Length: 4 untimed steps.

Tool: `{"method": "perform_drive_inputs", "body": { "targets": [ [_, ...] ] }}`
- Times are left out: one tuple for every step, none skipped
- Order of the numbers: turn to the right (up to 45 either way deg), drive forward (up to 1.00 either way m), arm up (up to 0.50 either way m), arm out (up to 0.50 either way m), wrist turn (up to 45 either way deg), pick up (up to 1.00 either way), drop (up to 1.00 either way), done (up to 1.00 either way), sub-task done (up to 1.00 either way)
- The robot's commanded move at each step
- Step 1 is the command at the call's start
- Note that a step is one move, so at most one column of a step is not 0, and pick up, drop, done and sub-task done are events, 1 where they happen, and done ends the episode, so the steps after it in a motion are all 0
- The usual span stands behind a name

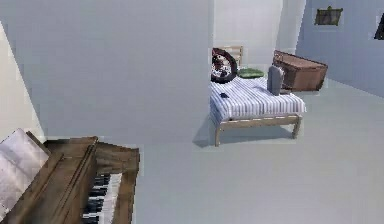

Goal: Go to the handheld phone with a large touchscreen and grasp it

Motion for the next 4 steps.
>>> {"method": "perform_drive_inputs", "body": {
  "targets": [
    [-45.0,0.0,0.0,0.0,0.0,0.0,0.0,0.0,0.0],
    [-45.0,0.0,0.0,0.0,0.0,0.0,0.0,0.0,0.0],
    [-45.0,0.0,0.0,0.0,0.0,0.0,0.0,0.0,0.0],
    [0.0,0.0,0.5,0.0,0.0,0.0,0.0,0.0,0.0]
  ]
}}
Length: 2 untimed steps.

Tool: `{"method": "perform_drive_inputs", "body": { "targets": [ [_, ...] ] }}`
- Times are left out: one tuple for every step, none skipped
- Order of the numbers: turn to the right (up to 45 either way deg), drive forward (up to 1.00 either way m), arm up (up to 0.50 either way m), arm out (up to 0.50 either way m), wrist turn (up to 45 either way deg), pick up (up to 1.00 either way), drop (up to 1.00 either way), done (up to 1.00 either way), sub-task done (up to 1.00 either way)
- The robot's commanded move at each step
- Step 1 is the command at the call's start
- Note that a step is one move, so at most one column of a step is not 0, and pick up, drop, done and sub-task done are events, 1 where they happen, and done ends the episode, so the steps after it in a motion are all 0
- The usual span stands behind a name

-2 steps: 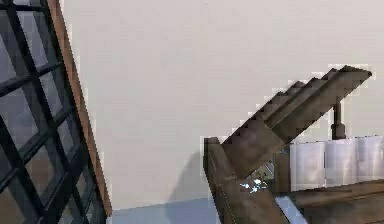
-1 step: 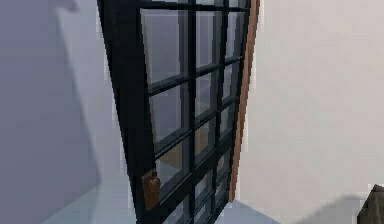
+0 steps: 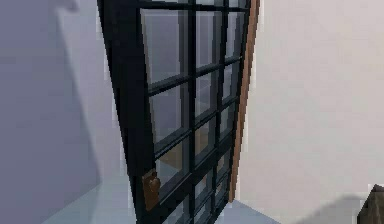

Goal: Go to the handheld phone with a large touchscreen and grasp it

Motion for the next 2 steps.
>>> {"method": "perform_drive_inputs", "body": {
  "targets": [
    [0.0,0.0,0.26,0.0,0.0,0.0,0.0,0.0,0.0],
    [0.0,0.0,0.0,0.42,0.0,0.0,0.0,0.0,0.0]
  ]
}}
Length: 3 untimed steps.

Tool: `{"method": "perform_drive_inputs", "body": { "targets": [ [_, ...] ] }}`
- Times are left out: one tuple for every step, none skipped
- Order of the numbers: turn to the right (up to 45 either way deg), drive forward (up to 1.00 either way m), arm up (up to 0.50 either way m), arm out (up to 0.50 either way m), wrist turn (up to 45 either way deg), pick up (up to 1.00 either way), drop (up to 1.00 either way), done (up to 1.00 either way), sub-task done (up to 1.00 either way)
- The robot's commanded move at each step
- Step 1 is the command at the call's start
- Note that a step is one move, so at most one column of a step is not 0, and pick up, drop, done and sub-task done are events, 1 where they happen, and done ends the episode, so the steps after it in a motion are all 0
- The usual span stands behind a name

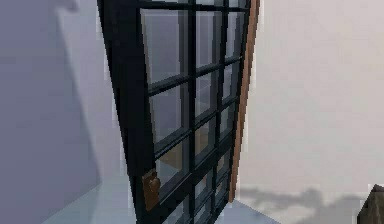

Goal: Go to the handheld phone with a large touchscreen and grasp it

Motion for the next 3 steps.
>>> {"method": "perform_drive_inputs", "body": {
  "targets": [
    [0.0,0.0,0.0,0.0,45.0,0.0,0.0,0.0,0.0],
    [0.0,0.0,0.0,0.0,45.0,0.0,0.0,0.0,0.0],
    [0.0,0.0,0.0,0.0,39.0,0.0,0.0,0.0,0.0]
  ]
}}
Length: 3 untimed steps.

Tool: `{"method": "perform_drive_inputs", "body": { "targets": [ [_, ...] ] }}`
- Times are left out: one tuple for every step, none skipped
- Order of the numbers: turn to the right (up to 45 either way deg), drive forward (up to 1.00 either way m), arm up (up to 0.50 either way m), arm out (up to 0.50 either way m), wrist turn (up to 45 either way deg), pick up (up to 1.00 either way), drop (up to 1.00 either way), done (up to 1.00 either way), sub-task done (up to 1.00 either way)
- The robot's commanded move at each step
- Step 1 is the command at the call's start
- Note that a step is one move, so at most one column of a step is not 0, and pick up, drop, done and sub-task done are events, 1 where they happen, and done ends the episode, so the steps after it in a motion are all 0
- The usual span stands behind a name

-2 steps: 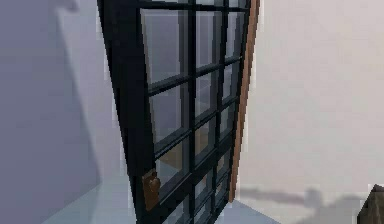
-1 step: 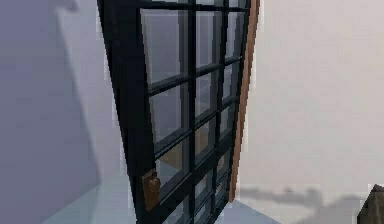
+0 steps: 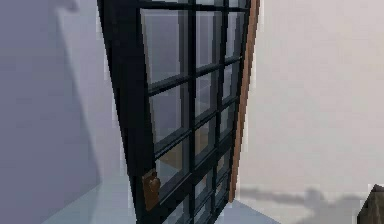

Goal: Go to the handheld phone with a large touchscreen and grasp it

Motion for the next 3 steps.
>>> {"method": "perform_drive_inputs", "body": {
  "targets": [
    [0.0,0.0,-0.3,0.0,0.0,0.0,0.0,0.0,0.0],
    [0.0,0.0,0.0,0.0,0.0,1.0,0.0,0.0,0.0],
    [0.0,0.0,0.1,0.0,0.0,0.0,0.0,0.0,0.0]
  ]
}}
